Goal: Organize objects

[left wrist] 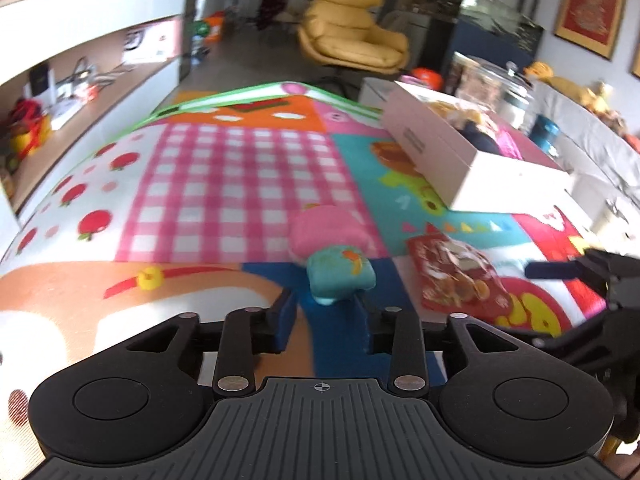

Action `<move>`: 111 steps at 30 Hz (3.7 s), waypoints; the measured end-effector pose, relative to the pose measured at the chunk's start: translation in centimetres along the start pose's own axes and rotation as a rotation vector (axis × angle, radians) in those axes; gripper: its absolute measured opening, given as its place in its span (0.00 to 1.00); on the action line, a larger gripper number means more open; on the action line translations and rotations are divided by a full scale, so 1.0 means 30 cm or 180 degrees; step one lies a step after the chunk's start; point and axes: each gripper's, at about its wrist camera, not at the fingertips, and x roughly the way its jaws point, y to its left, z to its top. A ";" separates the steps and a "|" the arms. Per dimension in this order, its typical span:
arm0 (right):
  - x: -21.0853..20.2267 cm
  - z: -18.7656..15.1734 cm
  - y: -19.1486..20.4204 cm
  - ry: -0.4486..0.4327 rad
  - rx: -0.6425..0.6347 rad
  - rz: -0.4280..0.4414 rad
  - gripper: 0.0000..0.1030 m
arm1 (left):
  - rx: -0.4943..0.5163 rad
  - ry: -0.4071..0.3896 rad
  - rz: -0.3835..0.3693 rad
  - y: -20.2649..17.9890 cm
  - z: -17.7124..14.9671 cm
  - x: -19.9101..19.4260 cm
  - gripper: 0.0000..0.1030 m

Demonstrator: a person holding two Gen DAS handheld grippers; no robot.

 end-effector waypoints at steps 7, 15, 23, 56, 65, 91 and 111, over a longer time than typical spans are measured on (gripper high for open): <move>0.001 0.000 0.001 -0.0010 0.0005 -0.0001 1.00 | 0.0083 -0.0084 -0.0182 -0.023 0.021 -0.042 0.36; 0.001 -0.001 0.000 -0.0010 0.0005 0.0002 1.00 | 0.0592 -0.0483 0.0145 -0.115 0.040 -0.066 0.36; 0.000 0.000 0.000 -0.0014 0.0010 0.0003 1.00 | 0.0642 -0.0356 0.0313 -0.118 0.058 -0.006 0.38; 0.132 0.170 0.128 0.0263 0.0151 0.0080 1.00 | -0.0394 -0.0482 -0.0084 0.028 0.006 -0.066 0.47; 0.145 0.180 0.159 0.0279 0.0078 -0.0069 0.91 | -0.0563 -0.0508 -0.0198 0.067 -0.034 -0.081 0.47; -0.236 0.087 -0.114 -0.0317 0.0086 -0.0573 0.77 | -0.0059 -0.0170 -0.0416 -0.153 -0.001 -0.031 0.47; -0.295 -0.029 -0.252 -0.0788 0.0349 -0.0564 0.77 | 0.0190 -0.0537 -0.0842 -0.503 0.519 0.184 0.48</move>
